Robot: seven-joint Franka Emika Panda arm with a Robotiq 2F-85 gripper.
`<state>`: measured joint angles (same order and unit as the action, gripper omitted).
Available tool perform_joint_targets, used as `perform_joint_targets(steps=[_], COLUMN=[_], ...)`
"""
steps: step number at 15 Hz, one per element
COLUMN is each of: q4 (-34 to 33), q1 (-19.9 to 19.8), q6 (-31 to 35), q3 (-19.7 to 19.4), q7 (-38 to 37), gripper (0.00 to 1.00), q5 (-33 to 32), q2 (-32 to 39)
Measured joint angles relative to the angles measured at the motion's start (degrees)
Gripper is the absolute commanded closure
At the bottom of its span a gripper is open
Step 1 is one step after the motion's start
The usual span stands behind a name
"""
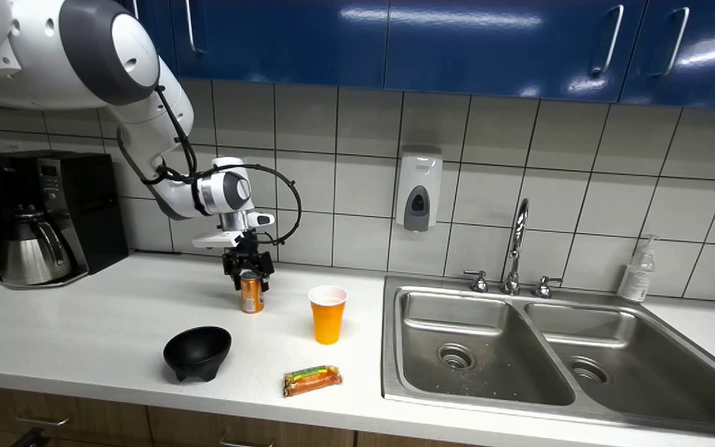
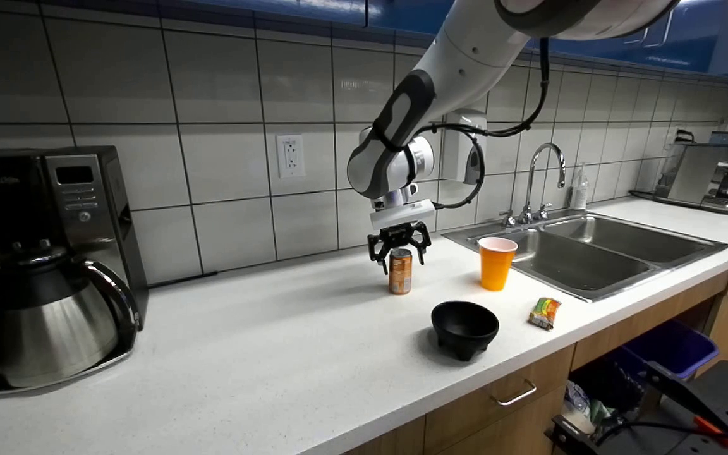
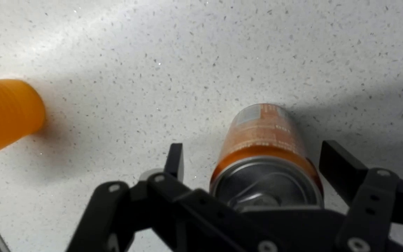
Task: Place the orange can in the black bowl
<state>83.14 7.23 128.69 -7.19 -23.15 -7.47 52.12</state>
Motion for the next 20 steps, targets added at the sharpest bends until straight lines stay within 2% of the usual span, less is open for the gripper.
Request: perform_joint_targets(steps=[3, 4, 5, 9, 20], q4=[0.1, 0.1, 0.1, 0.1, -0.4], q1=[0.0, 0.0, 0.0, 0.0, -0.5], q6=[0.0, 0.0, 0.0, -0.1, -0.2], q3=[0.0, 0.0, 0.0, 0.0, -0.1], q7=[0.4, 0.4, 0.4, 0.4, 0.5], gripper=[0.0, 0.25, 0.27, 0.58, 0.59], q5=[0.0, 0.0, 0.0, 0.0, 1.8], q2=[0.0, 0.0, 0.0, 0.1, -1.2])
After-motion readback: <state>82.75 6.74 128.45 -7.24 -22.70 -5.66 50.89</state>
